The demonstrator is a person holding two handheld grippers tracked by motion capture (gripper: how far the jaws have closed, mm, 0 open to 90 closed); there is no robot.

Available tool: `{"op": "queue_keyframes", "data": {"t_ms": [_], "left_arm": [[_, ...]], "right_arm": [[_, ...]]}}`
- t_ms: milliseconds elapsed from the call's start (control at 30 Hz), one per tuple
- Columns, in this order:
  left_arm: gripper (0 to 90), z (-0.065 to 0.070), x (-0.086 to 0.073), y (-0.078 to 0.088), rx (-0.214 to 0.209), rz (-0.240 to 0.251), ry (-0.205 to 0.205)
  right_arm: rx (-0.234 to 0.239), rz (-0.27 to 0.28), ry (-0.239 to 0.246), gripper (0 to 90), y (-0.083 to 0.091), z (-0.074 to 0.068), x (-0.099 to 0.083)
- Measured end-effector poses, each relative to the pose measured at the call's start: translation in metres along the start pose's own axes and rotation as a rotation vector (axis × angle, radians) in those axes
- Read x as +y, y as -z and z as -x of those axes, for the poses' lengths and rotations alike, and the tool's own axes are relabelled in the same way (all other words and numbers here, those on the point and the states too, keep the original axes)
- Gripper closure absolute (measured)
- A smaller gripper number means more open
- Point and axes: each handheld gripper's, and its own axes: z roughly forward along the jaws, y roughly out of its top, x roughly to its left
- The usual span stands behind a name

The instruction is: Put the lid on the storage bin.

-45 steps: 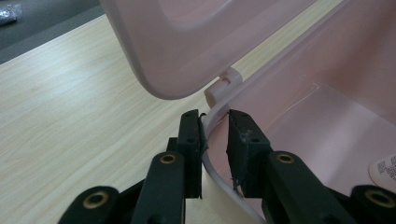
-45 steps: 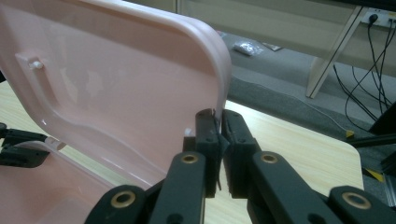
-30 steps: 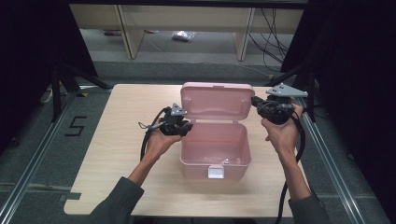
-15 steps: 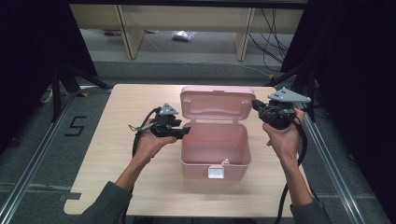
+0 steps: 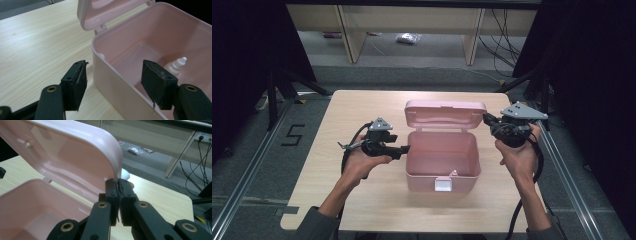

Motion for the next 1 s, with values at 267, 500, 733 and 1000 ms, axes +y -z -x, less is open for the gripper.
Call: {"op": "queue_keyframes", "data": {"t_ms": [267,500,733,1000], "left_arm": [[35.5,0.003,-0.006,0.007,-0.01,0.002,-0.007],[35.3,0.011,-0.007,0.014,-0.01,0.01,-0.031],[34.7,0.014,-0.012,0.019,-0.006,0.022,-0.031],[34.3,0.016,-0.024,0.023,-0.015,0.024,-0.034]], "right_arm": [[0.005,0.02,0.011,87.3,0.005,-0.003,-0.006],[0.019,-0.005,0.009,87.1,0.011,-0.004,-0.01],[0.033,-0.001,0.024,86.9,0.014,-0.005,-0.014],[0.04,0.007,0.004,86.6,0.017,-0.009,-0.02]]}}
